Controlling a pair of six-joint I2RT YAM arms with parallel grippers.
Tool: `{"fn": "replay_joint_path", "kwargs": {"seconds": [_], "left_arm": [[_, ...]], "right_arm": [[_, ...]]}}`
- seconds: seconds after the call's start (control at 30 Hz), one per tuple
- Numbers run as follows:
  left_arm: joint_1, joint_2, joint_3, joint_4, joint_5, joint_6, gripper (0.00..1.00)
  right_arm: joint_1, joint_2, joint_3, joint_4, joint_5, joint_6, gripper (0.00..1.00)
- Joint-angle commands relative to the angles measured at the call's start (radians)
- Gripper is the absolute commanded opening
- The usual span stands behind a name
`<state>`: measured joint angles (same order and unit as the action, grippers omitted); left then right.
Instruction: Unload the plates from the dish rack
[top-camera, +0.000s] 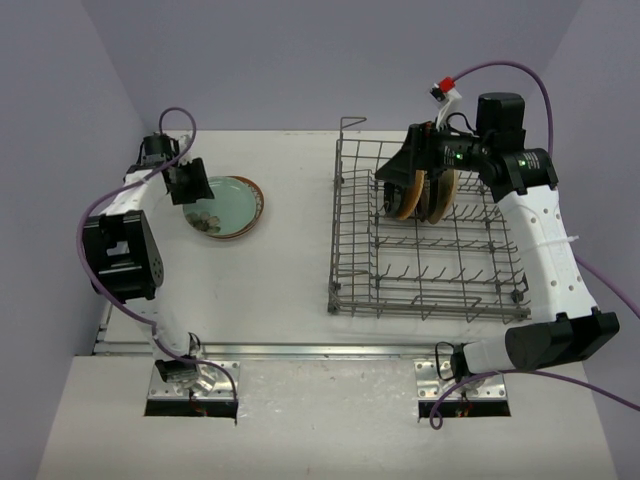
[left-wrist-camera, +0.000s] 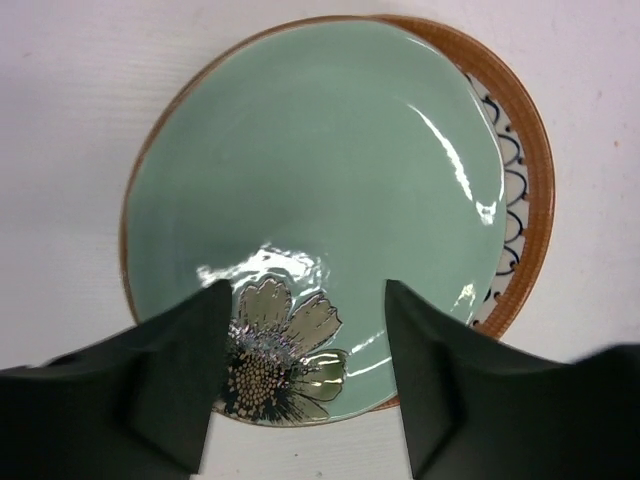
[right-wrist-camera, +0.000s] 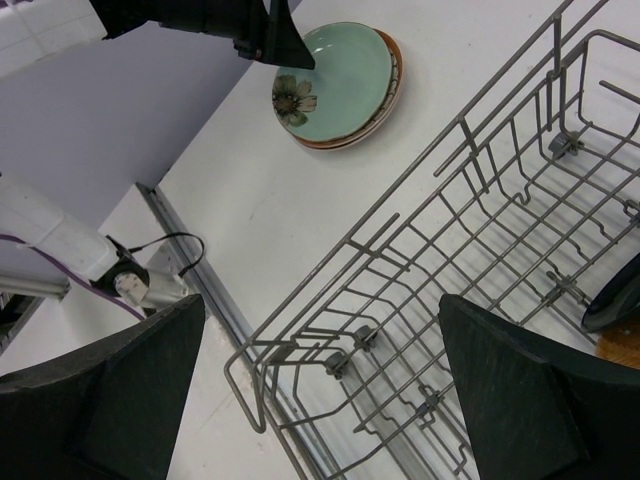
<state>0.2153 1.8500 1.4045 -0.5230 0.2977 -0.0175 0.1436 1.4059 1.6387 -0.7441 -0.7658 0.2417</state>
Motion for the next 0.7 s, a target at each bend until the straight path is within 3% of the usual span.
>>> {"fn": "replay_joint_path", "kwargs": {"seconds": [0.0,0.1,0.23,0.43,0.67], "left_arm": [[-0.004,-0.186,-0.012,0.131,-0.222,0.003,0.45],[-0.004,-0.205,0.011,0.132,-0.359,0.016,0.29],[0.0,-0.169,0.037,0.113,-0.512,0.09,0.16],[0.016,-0.045,0.076,0.031,-0.538,0.132,0.16],[0.015,0.034,0.071,-0.014,-0.406,0.14,0.25]], "right_arm": [[0.004,-0.018,0.003,0.009,0.003,-0.015,0.99],[0.004,-0.015,0.001,0.013,0.005,-0.015,0.99],[0.004,-0.014,0.001,0.017,0.006,-0.012,0.99],[0.003,-0.017,-0.002,0.018,0.011,-0.013,0.99],[0.004,-0.021,-0.001,0.009,0.017,-0.02,0.99]]}}
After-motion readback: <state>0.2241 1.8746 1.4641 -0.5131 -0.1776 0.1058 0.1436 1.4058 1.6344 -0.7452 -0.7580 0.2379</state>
